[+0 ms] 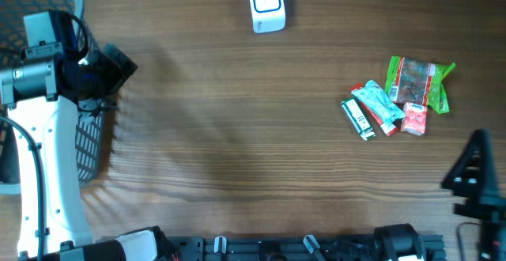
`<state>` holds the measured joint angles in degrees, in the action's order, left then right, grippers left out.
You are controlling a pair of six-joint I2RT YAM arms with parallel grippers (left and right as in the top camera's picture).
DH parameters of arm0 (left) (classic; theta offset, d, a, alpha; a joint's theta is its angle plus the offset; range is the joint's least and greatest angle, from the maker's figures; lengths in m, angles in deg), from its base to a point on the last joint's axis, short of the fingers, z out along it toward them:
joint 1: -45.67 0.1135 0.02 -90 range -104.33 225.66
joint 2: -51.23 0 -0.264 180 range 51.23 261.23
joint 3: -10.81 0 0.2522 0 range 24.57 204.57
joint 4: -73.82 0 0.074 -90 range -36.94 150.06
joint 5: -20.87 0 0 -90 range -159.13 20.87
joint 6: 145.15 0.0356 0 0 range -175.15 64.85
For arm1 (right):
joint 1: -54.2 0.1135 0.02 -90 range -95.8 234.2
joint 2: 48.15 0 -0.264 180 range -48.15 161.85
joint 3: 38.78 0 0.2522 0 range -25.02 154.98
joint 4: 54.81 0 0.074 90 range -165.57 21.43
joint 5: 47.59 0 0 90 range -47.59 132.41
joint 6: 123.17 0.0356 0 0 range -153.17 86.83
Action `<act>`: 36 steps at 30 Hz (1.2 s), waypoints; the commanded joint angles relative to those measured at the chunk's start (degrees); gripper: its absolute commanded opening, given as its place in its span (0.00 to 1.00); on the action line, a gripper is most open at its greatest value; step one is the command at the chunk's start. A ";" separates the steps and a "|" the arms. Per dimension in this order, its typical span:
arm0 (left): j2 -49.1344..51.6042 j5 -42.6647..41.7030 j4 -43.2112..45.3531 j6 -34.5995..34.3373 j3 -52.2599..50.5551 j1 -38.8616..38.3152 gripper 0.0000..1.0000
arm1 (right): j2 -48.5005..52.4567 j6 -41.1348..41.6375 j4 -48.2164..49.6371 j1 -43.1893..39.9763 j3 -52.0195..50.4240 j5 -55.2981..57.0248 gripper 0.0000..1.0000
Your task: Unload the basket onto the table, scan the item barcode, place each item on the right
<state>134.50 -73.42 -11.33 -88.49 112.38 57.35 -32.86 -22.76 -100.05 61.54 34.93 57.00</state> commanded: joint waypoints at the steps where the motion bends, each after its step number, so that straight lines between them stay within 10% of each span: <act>1: 0.13 0.76 0.09 -0.13 -0.13 0.44 1.00 | -7.39 0.28 12.44 0.20 -11.50 -1.75 1.00; 7: 0.13 0.76 0.07 -0.13 -0.13 0.44 1.00 | -14.32 0.50 44.09 0.20 -32.28 -6.34 1.00; 19: 0.13 0.76 0.09 -0.13 -0.13 0.44 1.00 | -15.10 28.63 47.52 0.09 -59.80 -4.02 1.00; 29: 0.13 0.79 0.07 -0.13 -0.13 0.44 1.00 | -15.10 -6.10 38.93 0.09 -59.65 -14.80 1.00; 36: 0.13 0.76 0.09 -0.13 -0.13 0.44 1.00 | -15.10 -8.57 31.76 0.09 -59.65 -16.17 1.00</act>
<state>134.50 -73.44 -11.29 -88.49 112.36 57.37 -47.26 -27.74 -68.36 61.54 -24.68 43.16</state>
